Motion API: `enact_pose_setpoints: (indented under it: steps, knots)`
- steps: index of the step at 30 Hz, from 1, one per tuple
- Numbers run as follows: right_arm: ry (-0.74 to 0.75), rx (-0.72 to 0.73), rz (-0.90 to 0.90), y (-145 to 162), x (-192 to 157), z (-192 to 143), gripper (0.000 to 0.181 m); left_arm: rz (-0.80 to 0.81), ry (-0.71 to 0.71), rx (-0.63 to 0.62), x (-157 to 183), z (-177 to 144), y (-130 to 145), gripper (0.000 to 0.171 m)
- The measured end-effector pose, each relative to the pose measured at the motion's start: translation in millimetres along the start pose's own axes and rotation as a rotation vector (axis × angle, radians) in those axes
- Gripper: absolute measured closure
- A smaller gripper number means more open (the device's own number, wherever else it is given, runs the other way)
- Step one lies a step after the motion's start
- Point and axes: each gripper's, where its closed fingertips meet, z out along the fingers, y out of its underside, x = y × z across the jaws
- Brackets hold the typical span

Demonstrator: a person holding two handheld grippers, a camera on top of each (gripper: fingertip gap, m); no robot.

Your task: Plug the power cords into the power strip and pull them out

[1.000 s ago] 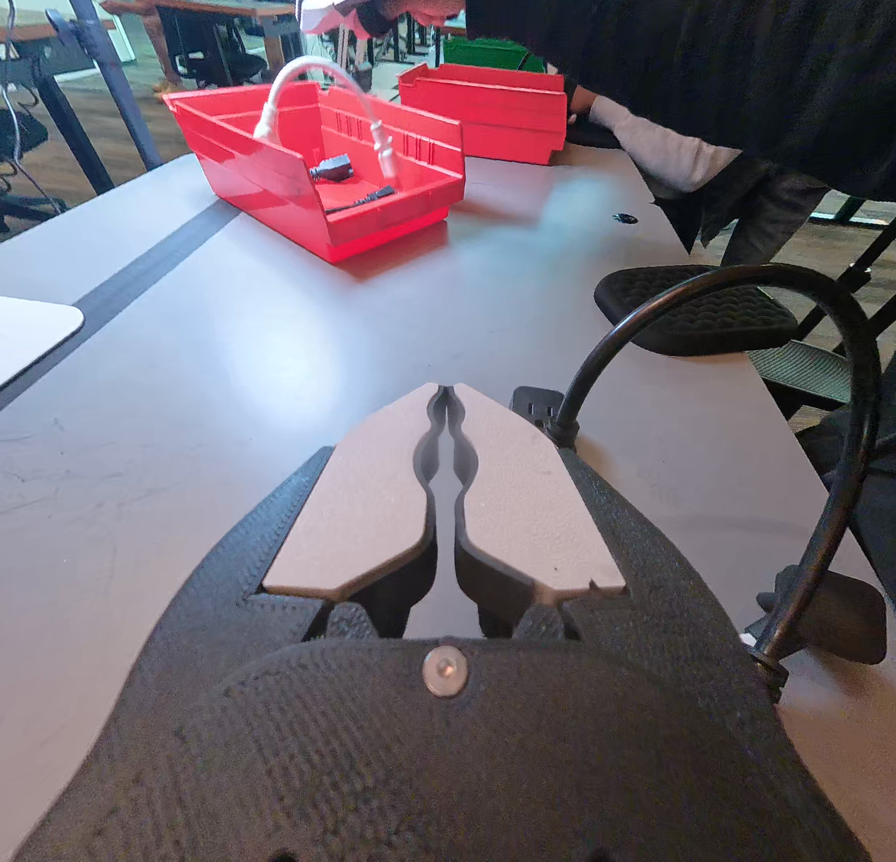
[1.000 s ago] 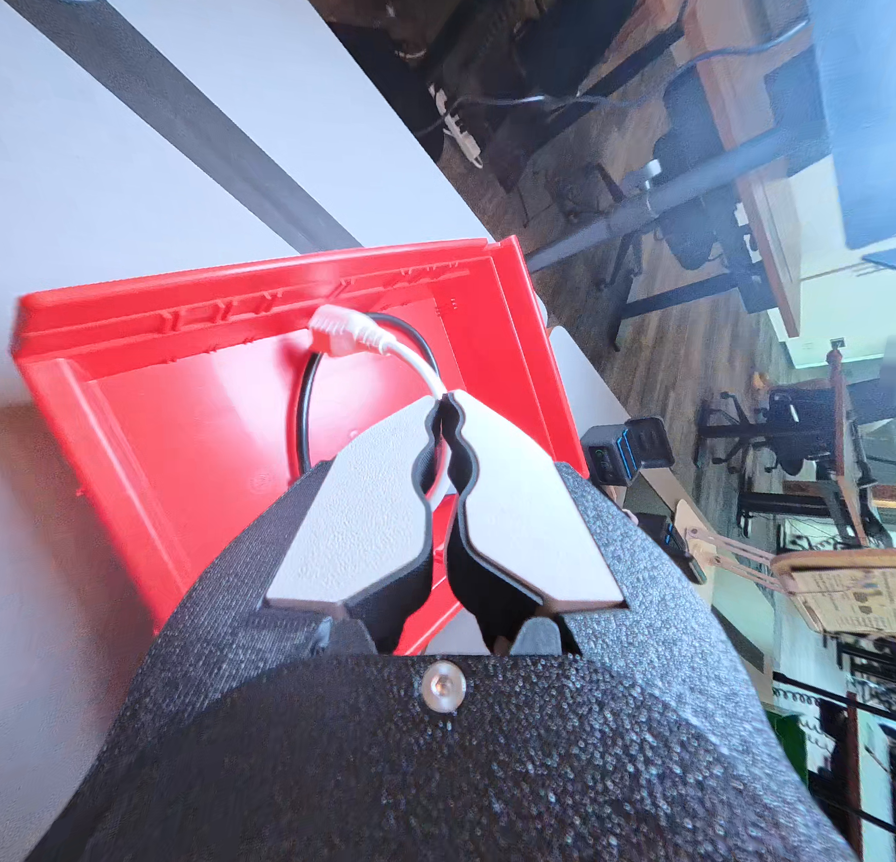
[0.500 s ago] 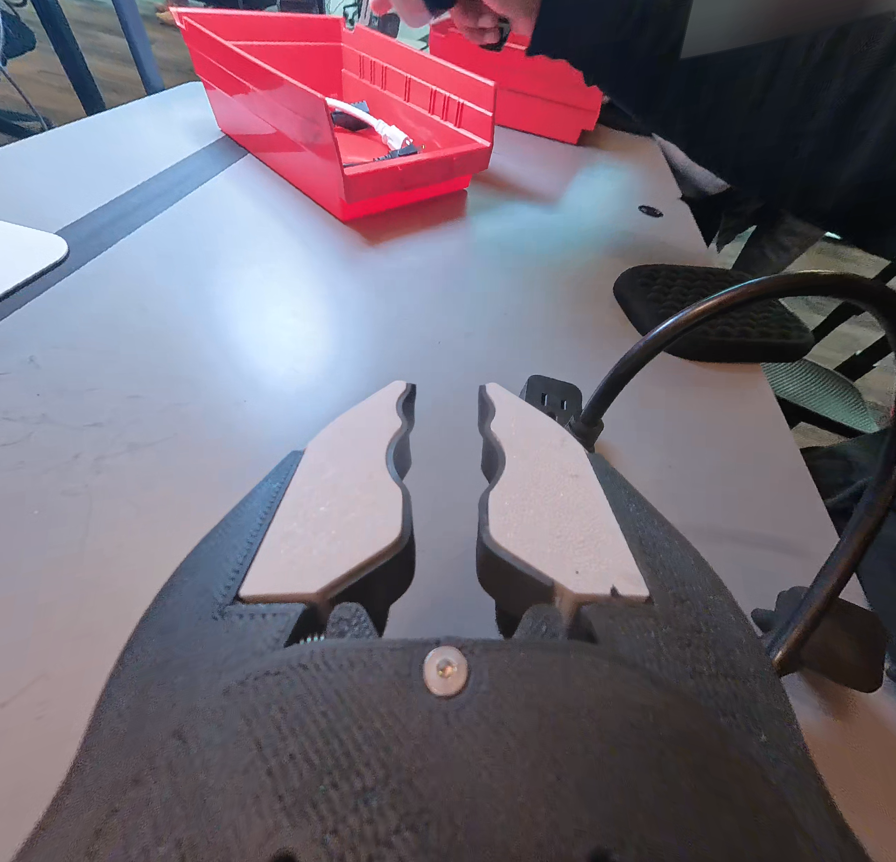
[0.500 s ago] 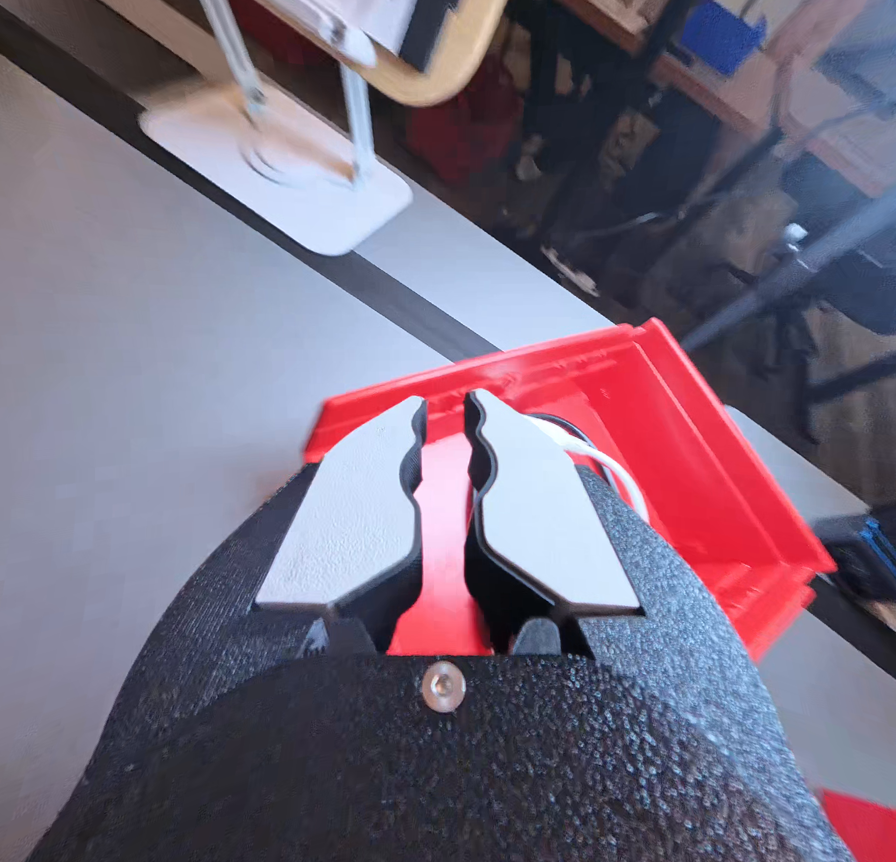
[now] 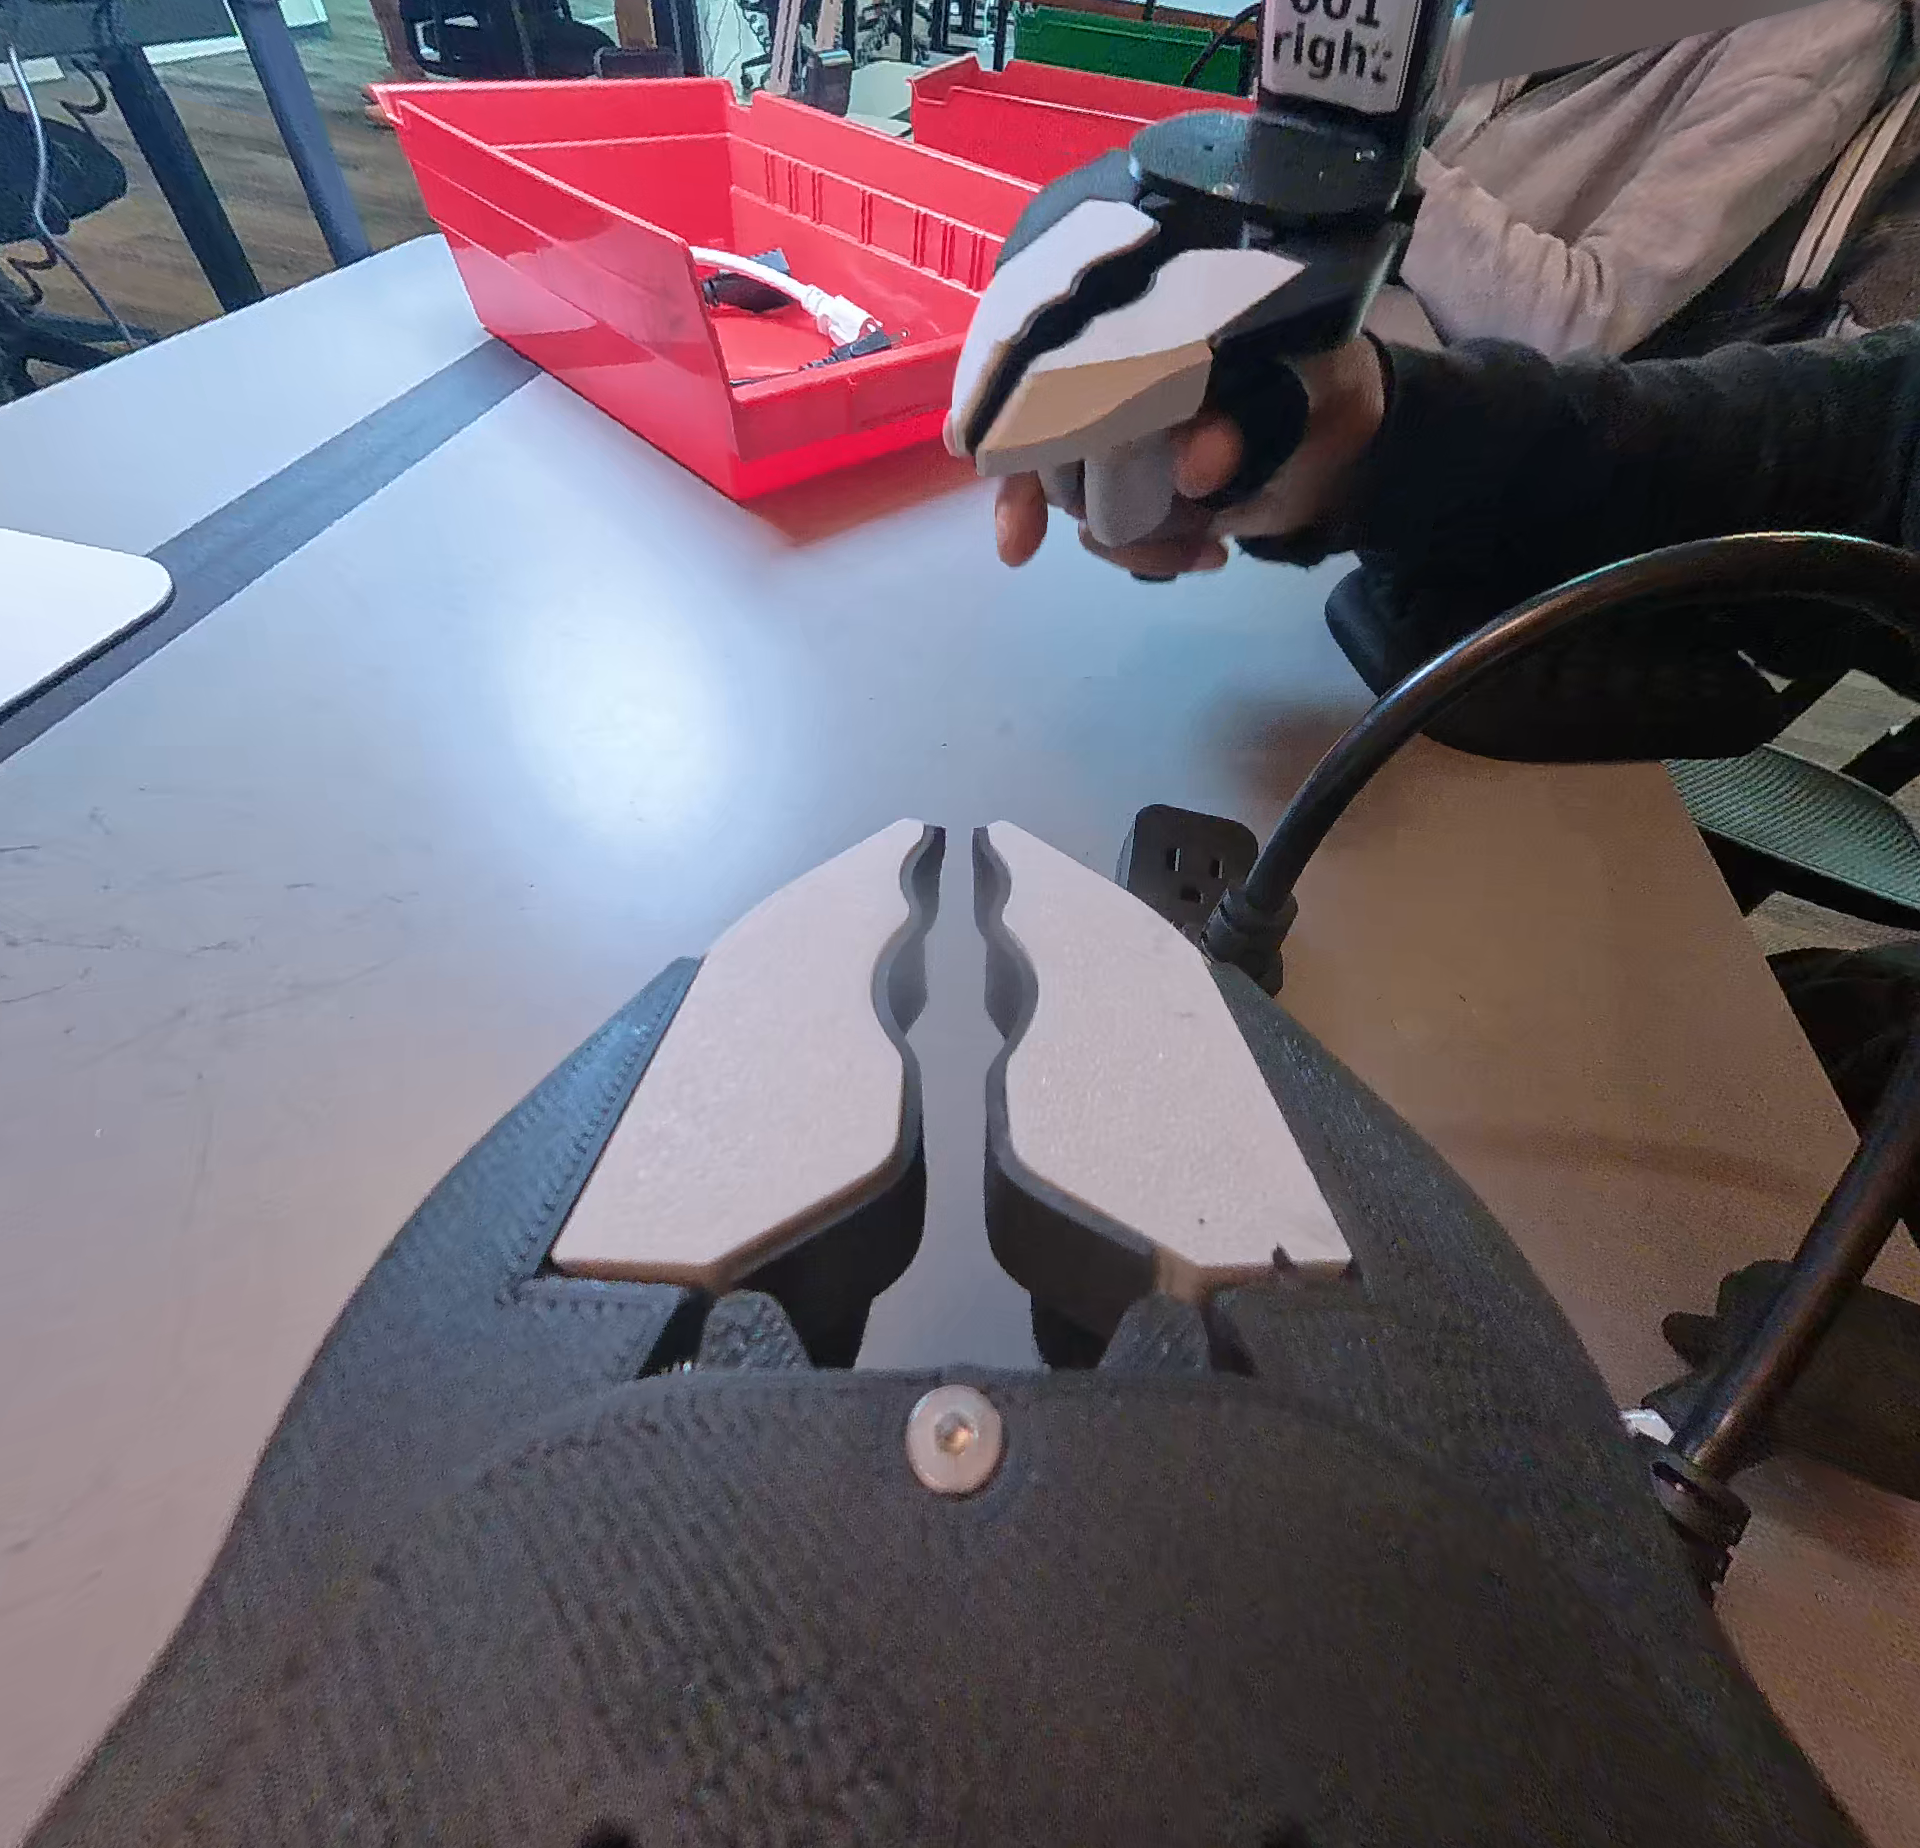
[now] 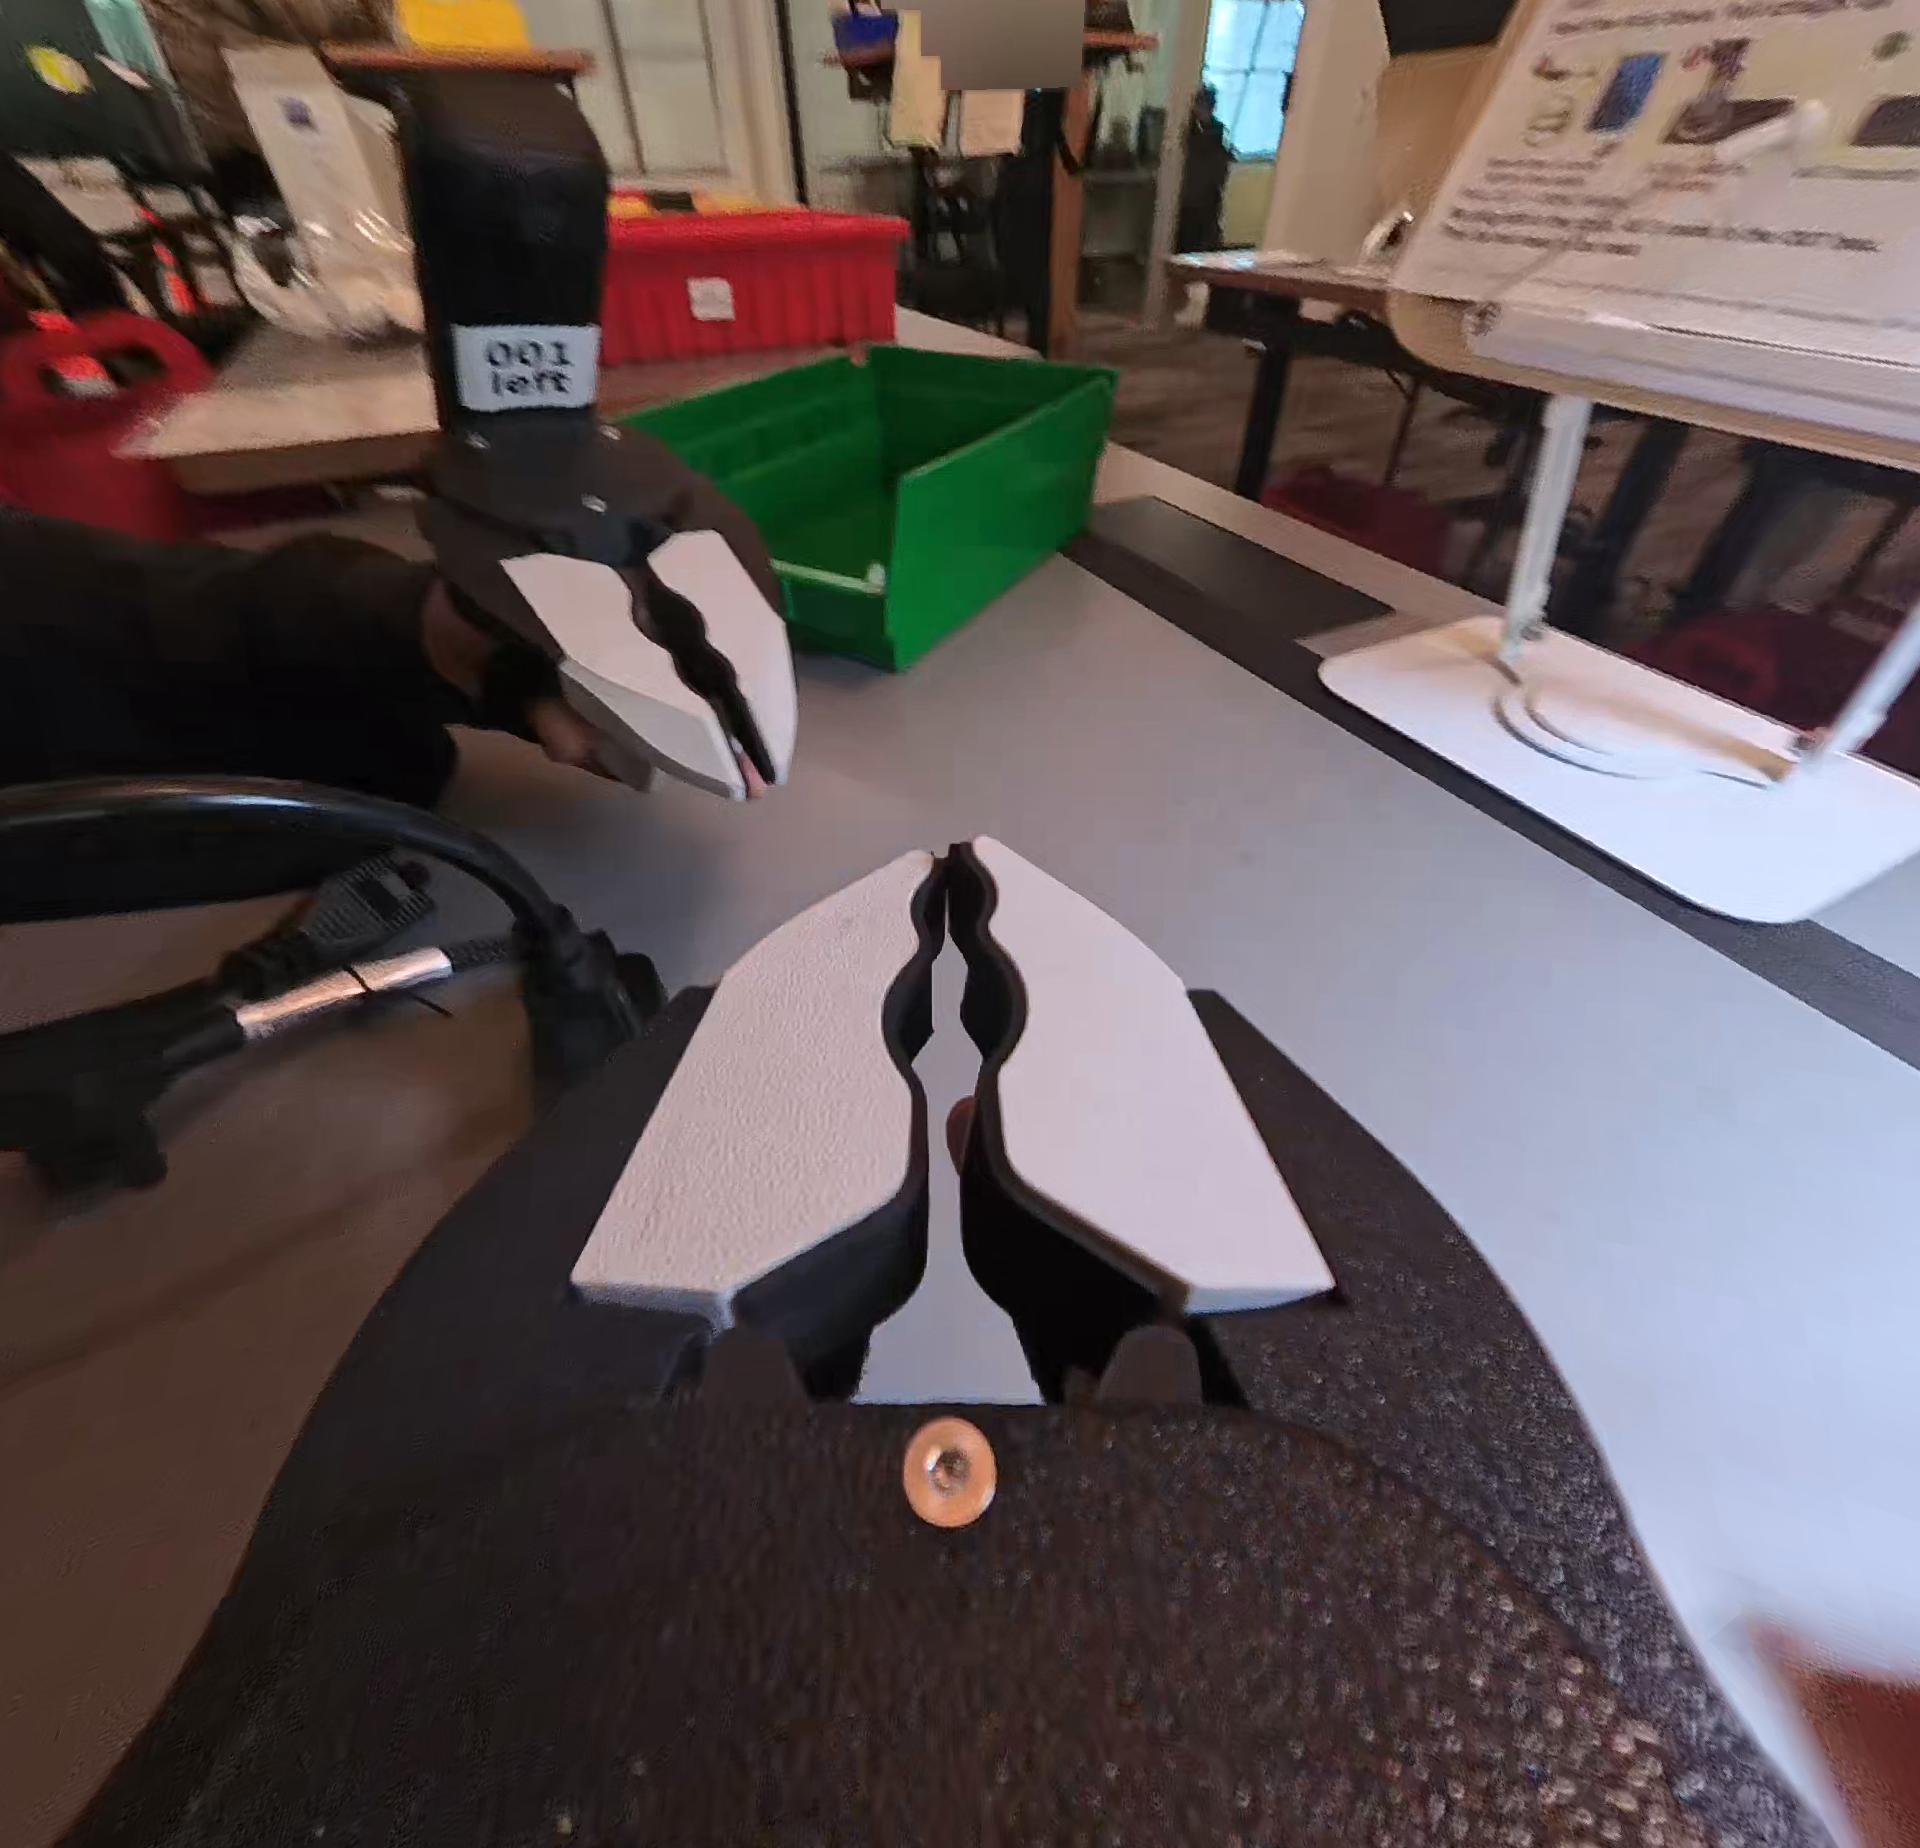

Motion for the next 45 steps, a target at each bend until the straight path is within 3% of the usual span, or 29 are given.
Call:
enact_pose_setpoints:
  steps: [7,13,16,20,23,27,35,39,45]
  knots:
    - [-0.1,0.05,-0.059,16.9,-18.6,9.0,0.179,0.01,-0.021,-0.005,-5.1,-0.8,2.4,0.166]
    - [-0.051,-0.01,-0.077,20.8,-23.3,14.2,0.179,0.018,0.009,-0.04,-5.5,2.2,11.3,0.164]
    - [-0.038,-0.098,-0.146,33.5,-27.2,17.0,0.179,0.064,0.096,-0.135,5.8,-0.7,20.6,0.162]
    - [-0.169,-0.227,-0.143,56.3,-51.5,19.6,0.179,0.126,0.201,-0.257,23.6,-10.1,32.5,0.155]
    - [-0.266,-0.327,-0.133,67.7,-71.1,18.2,0.157,0.116,0.248,-0.385,36.5,-10.4,51.2,0.139]
    - [-0.281,-0.377,-0.135,72.3,-81.2,19.6,0.151,0.149,0.258,-0.504,47.5,-2.8,73.2,0.125]
    - [-0.309,-0.375,-0.16,67.1,-90.5,27.4,0.161,0.197,0.257,-0.55,54.1,7.7,83.7,0.13]
    - [-0.27,-0.35,-0.194,67.9,-84.3,31.8,0.179,0.212,0.245,-0.562,54.1,7.9,84.8,0.13]
    - [-0.26,-0.312,-0.179,60.5,-80.9,32.5,0.179,0.22,0.232,-0.543,53.6,12.6,83.4,0.13]
